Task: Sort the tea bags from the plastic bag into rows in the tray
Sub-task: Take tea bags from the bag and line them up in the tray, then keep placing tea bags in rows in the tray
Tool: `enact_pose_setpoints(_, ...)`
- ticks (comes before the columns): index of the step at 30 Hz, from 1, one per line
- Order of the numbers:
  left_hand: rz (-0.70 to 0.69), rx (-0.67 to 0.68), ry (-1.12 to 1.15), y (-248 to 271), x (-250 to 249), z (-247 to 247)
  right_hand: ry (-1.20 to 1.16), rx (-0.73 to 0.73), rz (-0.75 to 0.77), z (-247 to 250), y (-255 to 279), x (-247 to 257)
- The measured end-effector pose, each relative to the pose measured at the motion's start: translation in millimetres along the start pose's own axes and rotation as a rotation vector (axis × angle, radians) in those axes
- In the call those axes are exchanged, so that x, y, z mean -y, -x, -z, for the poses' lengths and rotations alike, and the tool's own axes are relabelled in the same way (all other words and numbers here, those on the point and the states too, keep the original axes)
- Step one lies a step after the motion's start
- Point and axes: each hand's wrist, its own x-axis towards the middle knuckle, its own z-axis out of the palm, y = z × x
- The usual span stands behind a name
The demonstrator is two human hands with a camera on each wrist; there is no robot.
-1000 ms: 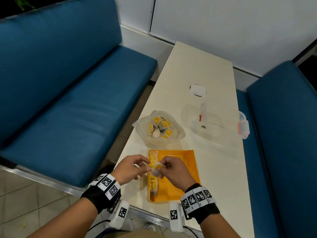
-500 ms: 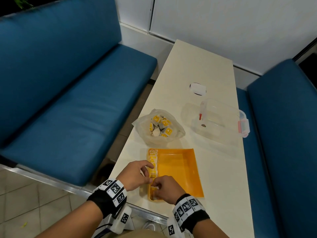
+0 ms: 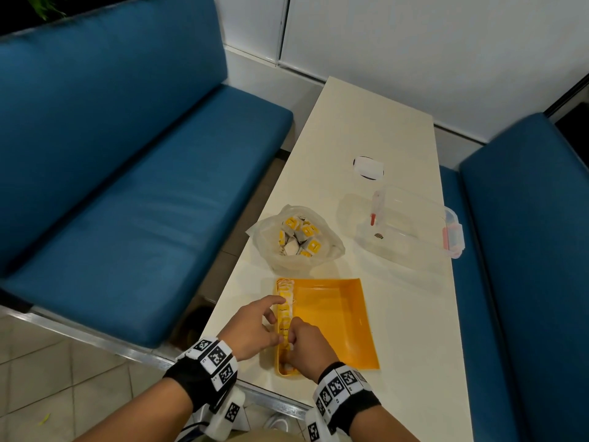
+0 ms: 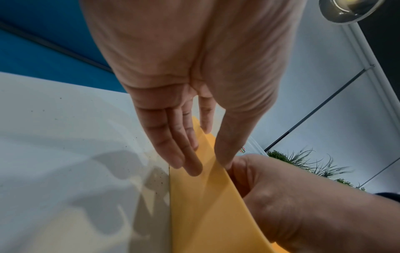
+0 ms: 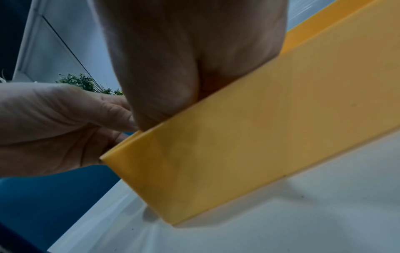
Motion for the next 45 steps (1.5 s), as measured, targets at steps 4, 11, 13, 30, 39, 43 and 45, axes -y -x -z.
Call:
enact_pose_setpoints(4,0.011,0.002,0.000,0,2,-1,-0.011,0.006,-0.003,1,0,1)
enact_pose_setpoints(11,0.025,0.013,0.009,-2,4,0,0.039,-0.098,0.024,38,7,9)
enact_pose_setpoints(13,0.027,0.019,0.008,-2,4,-1,0.015,-0.230,0.069,70,5,21)
enact_pose_setpoints(30,-0.305,-0.204,-0.326,-50,-105,49,-0.142,-0.658,-0.094,134,-41,36)
enact_pose_setpoints(39,0.013,0.070,-1.003,-121,-145,57,-0.227,-0.661,0.012,124,-47,46)
enact_pose_setpoints(43,0.011,0.116,-1.135,-126,-124,63,-0.185,-0.656,0.103,116,-42,53)
enact_pose_setpoints(45,0.029,0.146,-1.205,-129,-119,65,-0.165,-0.653,0.131,112,-41,53)
